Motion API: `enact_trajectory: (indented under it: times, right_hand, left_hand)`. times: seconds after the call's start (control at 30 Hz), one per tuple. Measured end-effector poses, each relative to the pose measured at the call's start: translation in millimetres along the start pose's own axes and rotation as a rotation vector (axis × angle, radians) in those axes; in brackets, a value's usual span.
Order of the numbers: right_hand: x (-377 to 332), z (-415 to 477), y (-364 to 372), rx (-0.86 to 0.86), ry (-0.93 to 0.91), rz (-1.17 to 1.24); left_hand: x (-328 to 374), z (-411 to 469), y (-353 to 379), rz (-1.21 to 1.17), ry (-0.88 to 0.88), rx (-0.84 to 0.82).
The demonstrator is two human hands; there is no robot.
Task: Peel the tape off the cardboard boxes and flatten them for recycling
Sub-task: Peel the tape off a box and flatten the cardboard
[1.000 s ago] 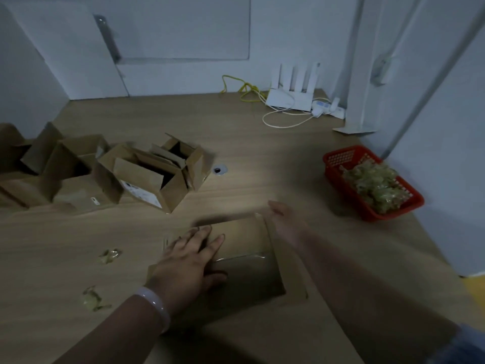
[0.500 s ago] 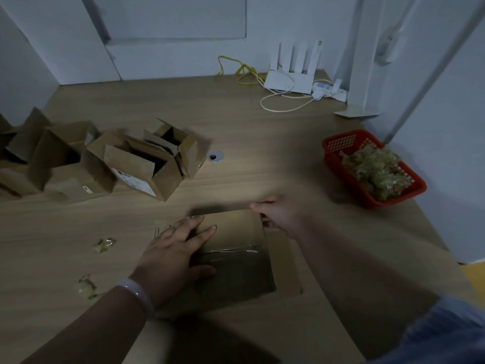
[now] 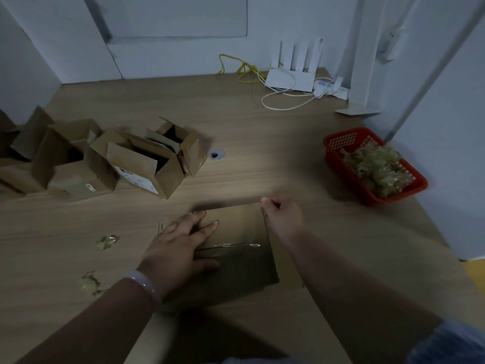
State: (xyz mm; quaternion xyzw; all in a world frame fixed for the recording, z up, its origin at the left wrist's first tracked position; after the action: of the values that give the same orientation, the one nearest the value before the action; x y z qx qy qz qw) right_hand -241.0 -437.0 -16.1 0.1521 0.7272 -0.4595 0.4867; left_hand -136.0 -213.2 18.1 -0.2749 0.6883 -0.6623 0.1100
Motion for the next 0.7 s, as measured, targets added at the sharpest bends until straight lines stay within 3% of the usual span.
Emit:
enact_trajectory:
  times: [0.07,0.2,0.27,0.37,0.43,0.53,0.7]
  right_hand:
    - [-1,-4,-8,0.045,-0.062,-0.008]
    - [-3,-11,-27,-0.05,-0.121,0.024]
    - [-7,-12,-35,-0.148,-0.035,0.216]
    - [-12,-16,-42,-0.317,0.242,0.572]
    - [-10,-19,-41,-0.354,0.357,0.652]
    - [0,-23,-34,-0.32,0.286,0.437]
    - [6,-28,-29,-0.295,-0.053,0.012]
  left_hand:
    - [1,2,0,0.001,-0.022,-0.003]
    - [1,3,0,-0.017,-0.042,-0.016]
    - [2,1,0,-0.019,-0.04,-0.02]
    - [4,1,-1,-0.011,-0.034,-0.021]
    - [5,0,-2,0.0,-0.027,-0.025]
    - [6,0,-4,0.019,-0.022,-0.031]
    - [7,0,-3,0.025,-0.021,-0.026]
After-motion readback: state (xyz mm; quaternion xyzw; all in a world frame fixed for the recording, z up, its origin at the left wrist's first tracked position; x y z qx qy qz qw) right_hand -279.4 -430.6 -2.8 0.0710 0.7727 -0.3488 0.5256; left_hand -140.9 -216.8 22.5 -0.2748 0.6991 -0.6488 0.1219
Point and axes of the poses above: each hand's wrist, its own z-axis towards the middle knuckle, its own y-axis out of the palm, x = y × z, the point moved 1 cm from there along z, towards the middle knuckle, and after that the axes turned 3 degrees about x, right-handed, at the moved point
